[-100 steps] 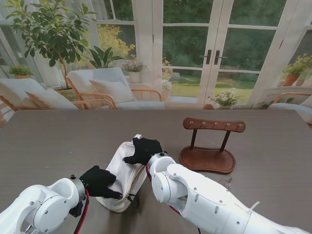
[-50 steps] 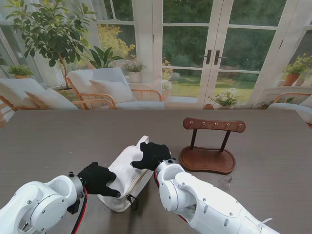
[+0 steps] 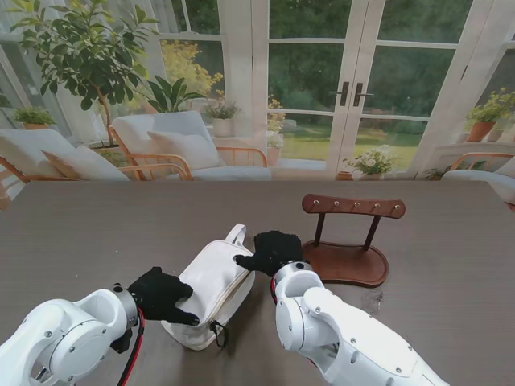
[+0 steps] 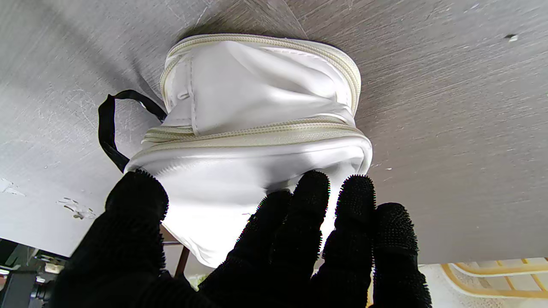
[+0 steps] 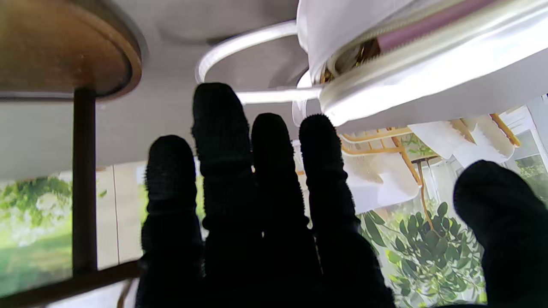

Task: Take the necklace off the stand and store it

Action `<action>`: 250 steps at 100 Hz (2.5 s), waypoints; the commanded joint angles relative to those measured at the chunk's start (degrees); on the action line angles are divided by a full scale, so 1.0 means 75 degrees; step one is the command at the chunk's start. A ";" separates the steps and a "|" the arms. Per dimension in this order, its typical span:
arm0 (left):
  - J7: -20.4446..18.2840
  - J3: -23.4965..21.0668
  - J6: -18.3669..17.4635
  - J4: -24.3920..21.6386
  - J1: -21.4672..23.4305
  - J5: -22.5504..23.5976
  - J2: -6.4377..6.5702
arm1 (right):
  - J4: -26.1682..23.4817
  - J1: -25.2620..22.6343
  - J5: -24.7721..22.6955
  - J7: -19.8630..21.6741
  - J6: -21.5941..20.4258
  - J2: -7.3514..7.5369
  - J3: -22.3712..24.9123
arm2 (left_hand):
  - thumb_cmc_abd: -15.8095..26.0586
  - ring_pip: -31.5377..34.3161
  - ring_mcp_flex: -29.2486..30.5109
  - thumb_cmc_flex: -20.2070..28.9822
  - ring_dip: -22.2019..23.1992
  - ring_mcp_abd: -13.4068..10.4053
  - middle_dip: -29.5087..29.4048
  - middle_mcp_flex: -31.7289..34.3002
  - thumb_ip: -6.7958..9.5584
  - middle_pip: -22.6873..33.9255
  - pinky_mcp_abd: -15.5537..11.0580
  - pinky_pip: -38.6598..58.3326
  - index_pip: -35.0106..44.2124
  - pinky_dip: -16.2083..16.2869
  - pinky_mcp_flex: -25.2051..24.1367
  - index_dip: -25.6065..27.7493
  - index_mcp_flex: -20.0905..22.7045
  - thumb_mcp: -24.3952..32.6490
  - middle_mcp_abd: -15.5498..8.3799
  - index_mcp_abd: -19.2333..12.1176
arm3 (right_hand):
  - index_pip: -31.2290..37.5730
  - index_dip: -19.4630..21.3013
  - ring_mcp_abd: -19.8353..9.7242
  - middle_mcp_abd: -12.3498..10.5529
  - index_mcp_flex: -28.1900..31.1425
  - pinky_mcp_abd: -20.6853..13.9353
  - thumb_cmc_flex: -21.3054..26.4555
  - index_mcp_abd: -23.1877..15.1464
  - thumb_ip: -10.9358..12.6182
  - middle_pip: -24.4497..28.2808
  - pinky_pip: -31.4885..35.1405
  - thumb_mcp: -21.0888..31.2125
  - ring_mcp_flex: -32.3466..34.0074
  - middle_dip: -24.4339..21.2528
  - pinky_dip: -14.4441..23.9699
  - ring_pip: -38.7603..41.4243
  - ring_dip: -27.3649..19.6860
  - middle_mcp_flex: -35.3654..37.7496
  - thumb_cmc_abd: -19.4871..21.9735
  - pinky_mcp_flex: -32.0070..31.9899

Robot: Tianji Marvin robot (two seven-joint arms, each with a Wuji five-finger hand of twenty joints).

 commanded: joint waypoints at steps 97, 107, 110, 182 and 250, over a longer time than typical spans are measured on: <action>0.0988 -0.0049 -0.0041 0.1360 -0.0728 -0.0175 -0.0116 | 0.1637 0.0815 0.1835 0.0017 -0.0855 -0.0530 -0.1158 | 0.0286 0.0035 0.0126 0.0251 0.0020 0.0000 -0.0039 -0.0207 0.0300 0.0018 -0.0048 0.0221 -0.0158 -0.0111 -0.0072 -0.0092 -0.0237 -0.0144 -0.0009 -0.0290 | -0.1263 -0.0731 -0.0072 -0.0126 -0.1058 -0.0120 0.0374 0.0604 -0.0011 -0.0321 0.0401 0.0950 0.0211 0.0106 0.0060 0.0065 0.0209 -0.0396 0.0780 0.0338; 0.1132 0.0024 -0.0146 0.1433 -0.0868 -0.0244 -0.0126 | 0.1730 0.0865 0.1809 -0.0101 -0.0971 -0.0587 -0.1213 | 0.0278 -0.0033 0.0022 0.0250 -0.0005 -0.0016 -0.0061 -0.0289 0.0299 -0.0026 -0.0087 0.0164 -0.0188 -0.0132 -0.0135 -0.0103 -0.0316 -0.0129 0.0000 -0.0319 | -0.1213 -0.0749 -0.0095 -0.0168 -0.1093 -0.0156 0.0328 0.0564 -0.0031 -0.0269 0.0455 0.0986 0.0249 0.0097 0.0087 0.0174 0.0235 -0.0396 0.0774 0.0380; 0.1228 0.0045 -0.0200 0.1477 -0.0922 -0.0263 -0.0134 | 0.1740 0.0881 0.1793 -0.0120 -0.1008 -0.0590 -0.1225 | 0.0278 -0.0063 -0.0020 0.0253 -0.0016 -0.0011 -0.0074 -0.0336 0.0298 -0.0052 -0.0089 0.0136 -0.0220 -0.0142 -0.0167 -0.0114 -0.0397 -0.0125 0.0002 -0.0364 | -0.1204 -0.0755 -0.0136 -0.0181 -0.1105 -0.0172 0.0269 0.0559 -0.0040 -0.0262 0.0467 0.0976 0.0255 0.0093 0.0093 0.0200 0.0239 -0.0404 0.0760 0.0387; 0.1116 0.1314 -0.2433 0.3638 -0.2772 -0.1018 0.0095 | 0.1564 0.0649 0.1785 -0.0366 -0.1495 -0.0526 -0.0842 | 0.0080 -0.0632 -0.1038 0.0242 -0.0007 -0.0374 -0.0219 -0.1943 0.0280 -0.0564 -0.0633 -0.0891 -0.1249 0.0144 -0.0826 -0.1828 -0.3197 -0.0434 -0.0425 -0.3130 | -0.1102 -0.0953 -0.0153 -0.0155 -0.1287 -0.0206 -0.0036 0.0538 0.0016 -0.0348 0.0481 0.1143 0.0203 -0.0108 0.0115 0.0366 0.0199 -0.0485 0.0510 0.0336; 0.1495 0.2325 -0.3297 0.4350 -0.3694 -0.1317 0.0100 | 0.1869 0.0710 0.2217 -0.0341 -0.1702 -0.0617 -0.0864 | 0.0124 -0.0557 -0.0685 0.0275 -0.0001 -0.0361 0.0203 -0.0984 0.0273 -0.0072 -0.0420 -0.0925 0.0463 0.0304 -0.0581 -0.0701 0.0220 -0.0341 -0.0355 -0.3124 | -0.1036 -0.1011 -0.0247 -0.0145 -0.1244 -0.0262 0.0247 0.0506 -0.0054 -0.0282 0.0548 0.1197 0.0208 -0.0133 0.0150 0.0531 0.0209 -0.0527 0.0656 0.0308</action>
